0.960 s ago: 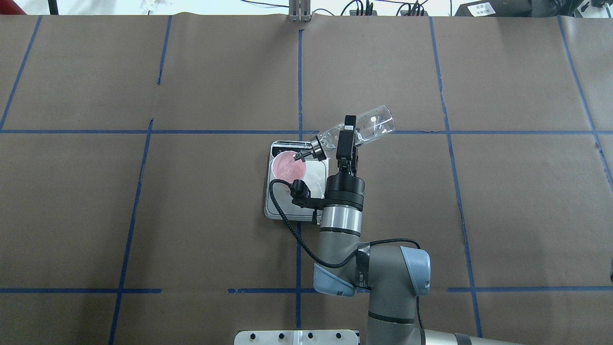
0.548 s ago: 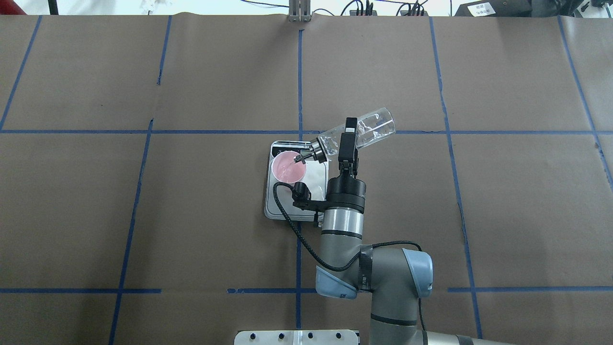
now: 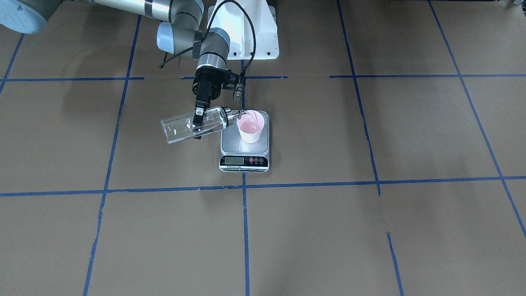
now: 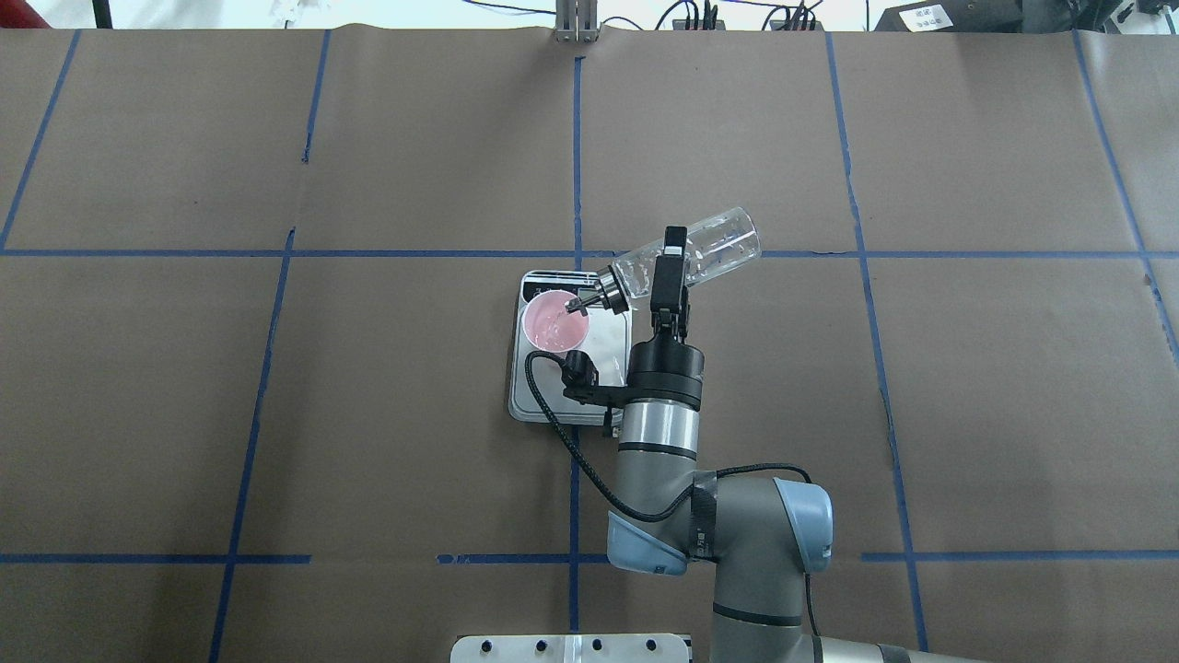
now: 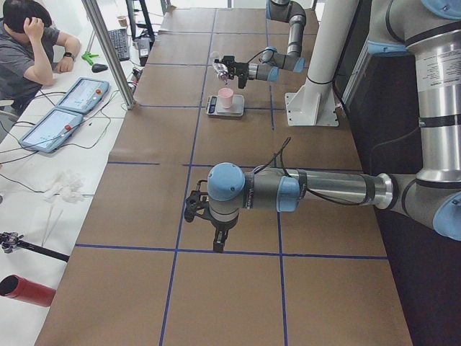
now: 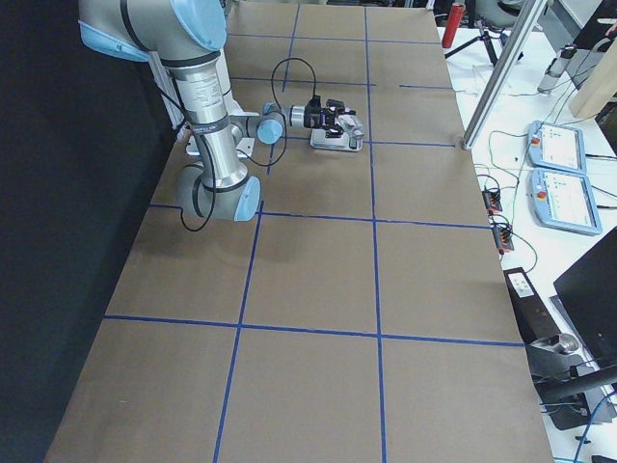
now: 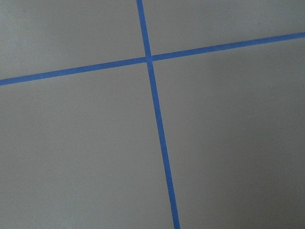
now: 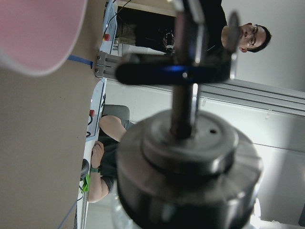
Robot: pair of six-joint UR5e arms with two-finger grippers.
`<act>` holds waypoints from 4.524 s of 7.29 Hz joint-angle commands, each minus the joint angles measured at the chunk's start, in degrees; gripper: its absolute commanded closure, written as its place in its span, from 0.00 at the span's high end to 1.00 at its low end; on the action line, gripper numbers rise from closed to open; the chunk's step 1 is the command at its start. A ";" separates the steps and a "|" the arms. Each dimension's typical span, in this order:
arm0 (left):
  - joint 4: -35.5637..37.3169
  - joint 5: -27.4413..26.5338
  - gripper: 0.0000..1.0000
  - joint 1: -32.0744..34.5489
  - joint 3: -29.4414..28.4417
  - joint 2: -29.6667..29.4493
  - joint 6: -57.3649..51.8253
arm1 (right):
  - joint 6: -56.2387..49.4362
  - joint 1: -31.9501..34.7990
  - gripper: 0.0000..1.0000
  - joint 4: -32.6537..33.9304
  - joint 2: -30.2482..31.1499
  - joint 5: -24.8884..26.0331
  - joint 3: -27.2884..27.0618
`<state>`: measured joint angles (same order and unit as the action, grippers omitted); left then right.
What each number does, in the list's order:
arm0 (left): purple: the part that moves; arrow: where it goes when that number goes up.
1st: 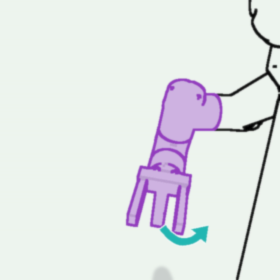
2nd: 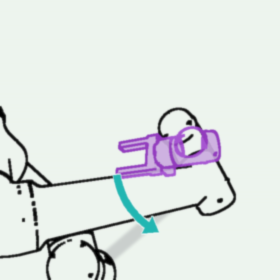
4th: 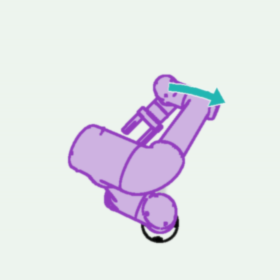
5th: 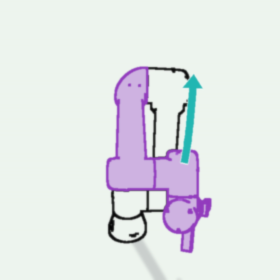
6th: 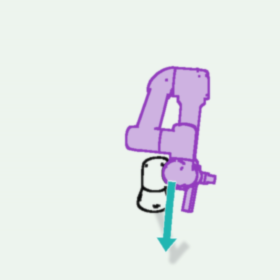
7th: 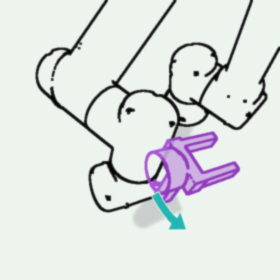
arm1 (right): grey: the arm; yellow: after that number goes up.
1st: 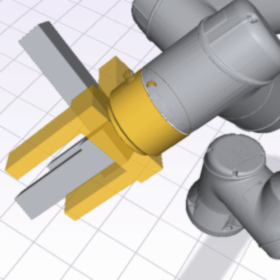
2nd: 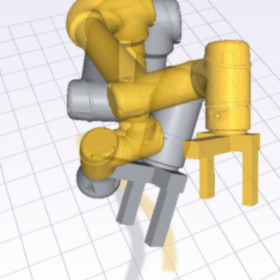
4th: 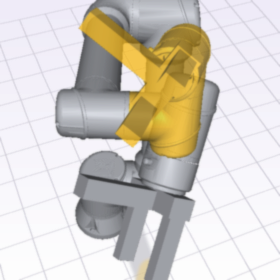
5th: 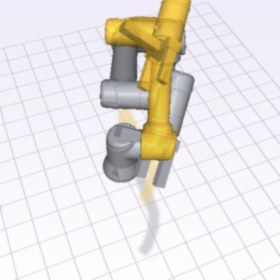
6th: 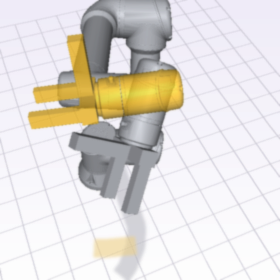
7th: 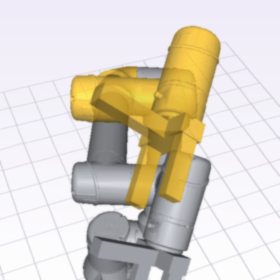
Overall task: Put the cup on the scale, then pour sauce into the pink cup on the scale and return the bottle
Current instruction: 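Hold the bottle tilted over the cup to pour sauce, then turn the bottle upright and move it away from the cup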
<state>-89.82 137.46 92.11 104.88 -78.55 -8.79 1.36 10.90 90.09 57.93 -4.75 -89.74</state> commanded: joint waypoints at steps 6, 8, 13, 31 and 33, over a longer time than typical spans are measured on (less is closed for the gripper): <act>0.00 0.00 1.00 0.00 -0.03 0.06 0.00 | -0.04 0.00 0.00 0.00 -0.01 0.00 -0.08; 0.00 0.00 1.00 0.00 -0.03 -0.03 0.00 | -0.04 0.00 0.00 0.00 -0.01 0.00 -0.08; 0.00 0.00 1.00 0.00 -0.03 0.06 0.00 | -0.04 0.09 0.00 0.00 0.08 0.00 -0.08; -0.18 0.00 1.00 0.00 0.50 0.06 0.00 | 55.88 6.24 0.00 -14.77 11.92 -43.22 -27.22; -0.09 0.00 1.00 0.00 0.41 0.06 0.00 | 68.32 6.24 0.00 -14.77 15.35 -44.03 -27.51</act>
<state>-89.94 137.46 92.11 105.36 -78.49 -8.79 63.83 17.12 75.34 70.70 -48.09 -116.91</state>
